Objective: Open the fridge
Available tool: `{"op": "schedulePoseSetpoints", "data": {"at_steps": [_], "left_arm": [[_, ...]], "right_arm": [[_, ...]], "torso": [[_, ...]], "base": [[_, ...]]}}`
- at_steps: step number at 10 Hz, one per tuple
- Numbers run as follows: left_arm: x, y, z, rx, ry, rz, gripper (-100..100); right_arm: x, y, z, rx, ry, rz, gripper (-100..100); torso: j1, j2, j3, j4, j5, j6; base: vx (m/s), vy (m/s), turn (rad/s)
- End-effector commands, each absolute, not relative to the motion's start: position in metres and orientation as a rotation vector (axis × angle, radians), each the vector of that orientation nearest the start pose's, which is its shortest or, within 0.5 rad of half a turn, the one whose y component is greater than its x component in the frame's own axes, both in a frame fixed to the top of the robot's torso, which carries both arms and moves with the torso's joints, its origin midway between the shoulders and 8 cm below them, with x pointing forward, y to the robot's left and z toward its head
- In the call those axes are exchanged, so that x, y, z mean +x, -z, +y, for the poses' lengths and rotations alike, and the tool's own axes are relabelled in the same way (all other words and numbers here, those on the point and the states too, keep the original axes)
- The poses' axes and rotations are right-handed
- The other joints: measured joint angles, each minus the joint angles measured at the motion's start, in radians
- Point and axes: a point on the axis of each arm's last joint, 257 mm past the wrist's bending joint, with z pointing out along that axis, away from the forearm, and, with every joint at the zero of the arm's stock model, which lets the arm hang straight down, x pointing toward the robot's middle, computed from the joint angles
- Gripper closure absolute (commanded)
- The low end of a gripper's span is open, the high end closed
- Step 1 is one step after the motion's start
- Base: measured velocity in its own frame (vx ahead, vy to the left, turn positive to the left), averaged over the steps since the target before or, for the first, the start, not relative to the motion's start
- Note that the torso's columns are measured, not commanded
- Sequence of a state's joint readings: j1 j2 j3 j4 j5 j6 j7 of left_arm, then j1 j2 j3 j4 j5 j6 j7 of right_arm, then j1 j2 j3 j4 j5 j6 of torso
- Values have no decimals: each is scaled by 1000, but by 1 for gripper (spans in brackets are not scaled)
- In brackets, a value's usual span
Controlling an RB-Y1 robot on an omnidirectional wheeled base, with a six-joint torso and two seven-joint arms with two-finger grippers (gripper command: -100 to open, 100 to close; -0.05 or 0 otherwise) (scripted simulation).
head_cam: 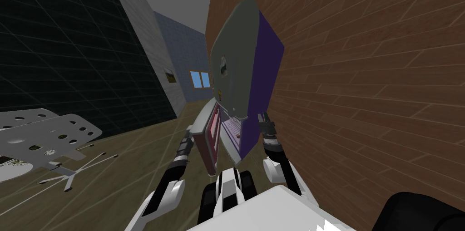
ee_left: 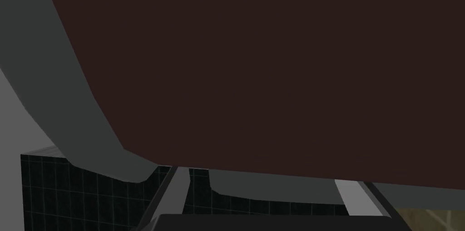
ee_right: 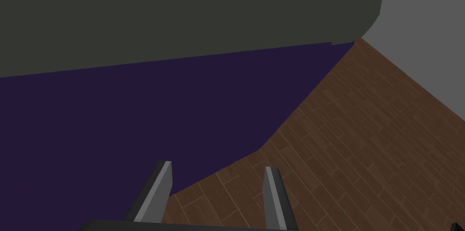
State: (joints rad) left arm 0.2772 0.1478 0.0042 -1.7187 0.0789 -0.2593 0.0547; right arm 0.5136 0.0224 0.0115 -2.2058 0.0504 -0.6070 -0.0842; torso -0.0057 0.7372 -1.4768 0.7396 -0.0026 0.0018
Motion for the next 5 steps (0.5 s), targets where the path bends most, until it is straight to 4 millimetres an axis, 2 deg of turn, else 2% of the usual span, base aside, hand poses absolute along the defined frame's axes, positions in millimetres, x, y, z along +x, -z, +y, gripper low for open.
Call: {"op": "schedulePoseSetpoints", "data": {"at_steps": [1, 5], "left_arm": [[464, 208, 297, -1128, 1223, 1077, -100], [469, 203, 295, -1165, 1235, 1089, -100]], "right_arm": [[340, -7, -272, 656, -1364, 590, 0], [340, -7, -272, 656, -1364, 590, 0]], "torso": [[3, 1, 1, -1, 1, -1], [4, -4, -2, 1, 1, 1]], "base": [[28, 3, -14], [16, 15, -7]]}}
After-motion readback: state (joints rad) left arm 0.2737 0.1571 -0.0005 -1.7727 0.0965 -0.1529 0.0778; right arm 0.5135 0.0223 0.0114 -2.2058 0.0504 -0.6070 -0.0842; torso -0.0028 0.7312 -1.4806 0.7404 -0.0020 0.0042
